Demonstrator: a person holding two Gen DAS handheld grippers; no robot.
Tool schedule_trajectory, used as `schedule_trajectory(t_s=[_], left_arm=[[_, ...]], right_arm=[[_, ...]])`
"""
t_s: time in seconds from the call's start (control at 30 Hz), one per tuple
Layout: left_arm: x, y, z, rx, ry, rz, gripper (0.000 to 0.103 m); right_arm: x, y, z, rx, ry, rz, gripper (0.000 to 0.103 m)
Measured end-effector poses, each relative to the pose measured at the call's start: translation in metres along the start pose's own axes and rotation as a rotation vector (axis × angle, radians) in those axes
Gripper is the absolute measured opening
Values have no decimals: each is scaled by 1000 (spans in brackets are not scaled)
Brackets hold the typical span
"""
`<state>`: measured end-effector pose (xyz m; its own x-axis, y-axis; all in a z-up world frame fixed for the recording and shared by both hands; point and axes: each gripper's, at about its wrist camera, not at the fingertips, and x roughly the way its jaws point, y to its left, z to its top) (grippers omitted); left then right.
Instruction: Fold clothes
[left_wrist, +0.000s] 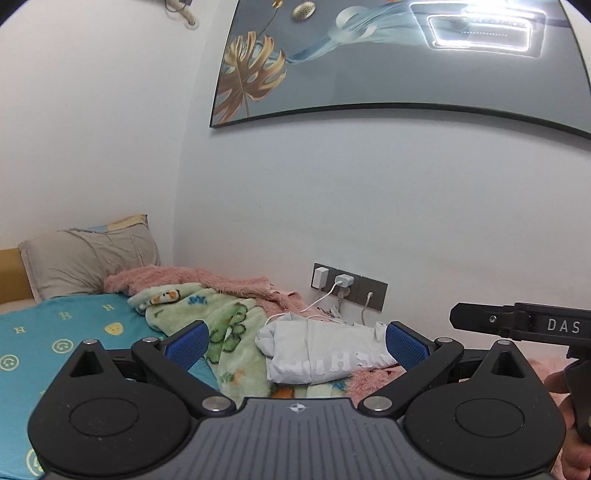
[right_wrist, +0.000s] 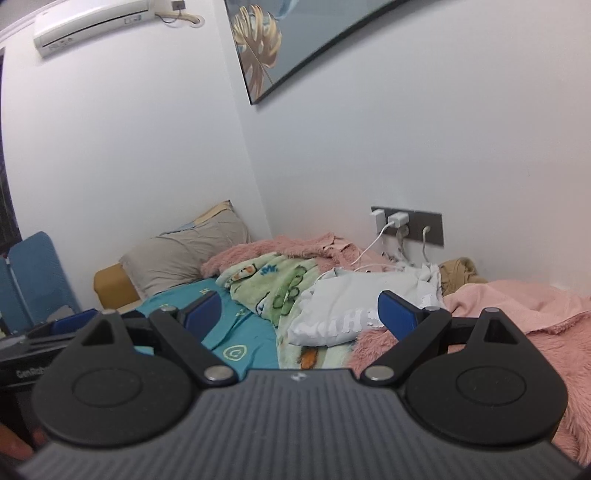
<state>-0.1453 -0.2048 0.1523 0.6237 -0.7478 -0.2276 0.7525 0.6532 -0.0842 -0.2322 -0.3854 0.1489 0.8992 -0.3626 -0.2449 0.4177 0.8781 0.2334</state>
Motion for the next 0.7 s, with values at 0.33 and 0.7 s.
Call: schedule_trajectory(t_s=[0.33, 0.7], left_arm=[[-19, -7, -22, 71, -42, 36, 103], [7, 13, -60, 66, 36, 72, 103]], right_arm=[[-17, 15, -25, -80, -74, -26, 93], [5, 32, -55, -145, -55, -60, 93]])
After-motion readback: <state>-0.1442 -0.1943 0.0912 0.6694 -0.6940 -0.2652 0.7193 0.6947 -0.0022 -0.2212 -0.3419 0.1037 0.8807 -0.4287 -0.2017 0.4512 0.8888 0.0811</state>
